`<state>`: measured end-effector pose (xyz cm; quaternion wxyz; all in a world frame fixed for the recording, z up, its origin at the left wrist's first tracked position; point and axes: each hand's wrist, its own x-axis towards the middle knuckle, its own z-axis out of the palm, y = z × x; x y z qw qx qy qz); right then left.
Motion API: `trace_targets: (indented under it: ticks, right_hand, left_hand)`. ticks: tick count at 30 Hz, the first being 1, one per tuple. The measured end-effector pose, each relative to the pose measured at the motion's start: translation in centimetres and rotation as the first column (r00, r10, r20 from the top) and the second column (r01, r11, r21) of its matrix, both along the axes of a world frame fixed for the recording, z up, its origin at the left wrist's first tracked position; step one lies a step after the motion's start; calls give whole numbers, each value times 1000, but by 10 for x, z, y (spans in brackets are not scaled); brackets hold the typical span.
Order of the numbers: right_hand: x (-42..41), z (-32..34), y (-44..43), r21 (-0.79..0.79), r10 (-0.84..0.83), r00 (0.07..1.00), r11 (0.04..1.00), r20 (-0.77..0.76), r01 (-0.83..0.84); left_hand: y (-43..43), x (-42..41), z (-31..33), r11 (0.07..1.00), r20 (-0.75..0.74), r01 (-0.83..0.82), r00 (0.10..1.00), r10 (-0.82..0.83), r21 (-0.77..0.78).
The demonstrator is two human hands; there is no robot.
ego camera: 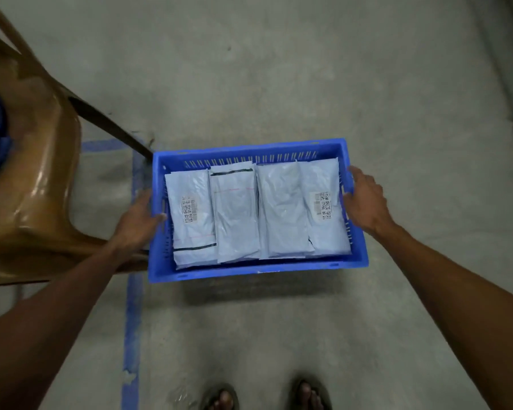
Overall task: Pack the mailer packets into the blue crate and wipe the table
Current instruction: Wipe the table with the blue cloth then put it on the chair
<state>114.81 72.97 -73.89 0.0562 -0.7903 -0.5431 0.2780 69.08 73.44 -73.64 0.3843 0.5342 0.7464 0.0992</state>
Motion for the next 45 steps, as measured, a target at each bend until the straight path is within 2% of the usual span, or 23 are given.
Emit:
trace_targets:
  ticks: [3,7,10,14,18,21,26,29,32,34,37,39,41,42,43,45]
  right_hand:
    - [-61,80,8,98,95,981,992,-167,-80]
    - [-171,194,24,196,388,886,918,-252,-346]
    - [-258,270,31,189,564,772,826,-294,-532]
    - [-361,326,39,148,659,685,746,-310,-650]
    - [-437,324,59,90,695,654,703,-300,-706]
    - [-482,292,89,14,714,646,674,-269,-739]
    - [-543,236,150,-109,779,609,599,-152,-793]
    - [-570,208,177,-181,828,559,544,-37,-819]
    - [-581,183,189,-266,886,461,457,48,-849]
    - [-583,175,192,-260,899,429,435,82,-862]
    - [-584,176,187,-143,909,368,398,195,-906]
    - [-586,183,180,-115,917,357,380,178,-918]
    - [-584,200,174,-65,932,353,359,87,-931]
    - [-579,210,169,14,937,342,342,68,-940]
    - [-573,220,165,61,907,420,421,-31,-905]
    - [-564,260,156,212,873,482,487,-75,-847]
  left_hand:
    - [-14,14,82,994,3,110,994,-110,14]
    - [-30,8,210,988,-112,126,987,-116,89]
    - [-45,-38,284,996,-148,30,989,-18,81]
    - [-58,-116,333,989,-180,-116,975,131,89]
    - [-44,-187,321,972,-175,-219,957,232,86]
    - [-15,-231,280,977,-163,-205,963,212,60]
    - [50,-277,215,999,-252,-19,967,25,28]
    - [90,-300,191,989,-391,142,913,-113,46]
    - [111,-314,168,951,-477,309,840,-258,31]
    - [115,-318,160,923,-513,383,798,-315,29]
    - [110,-316,155,916,-537,389,795,-281,97]
    - [100,-315,159,927,-472,344,849,-238,150]
    - [89,-316,172,941,-288,255,939,-186,223]
    - [84,-318,183,946,-168,196,973,-156,258]
    - [78,-320,198,947,-47,138,990,-130,289]
    - [67,-323,243,935,106,56,989,-99,351]
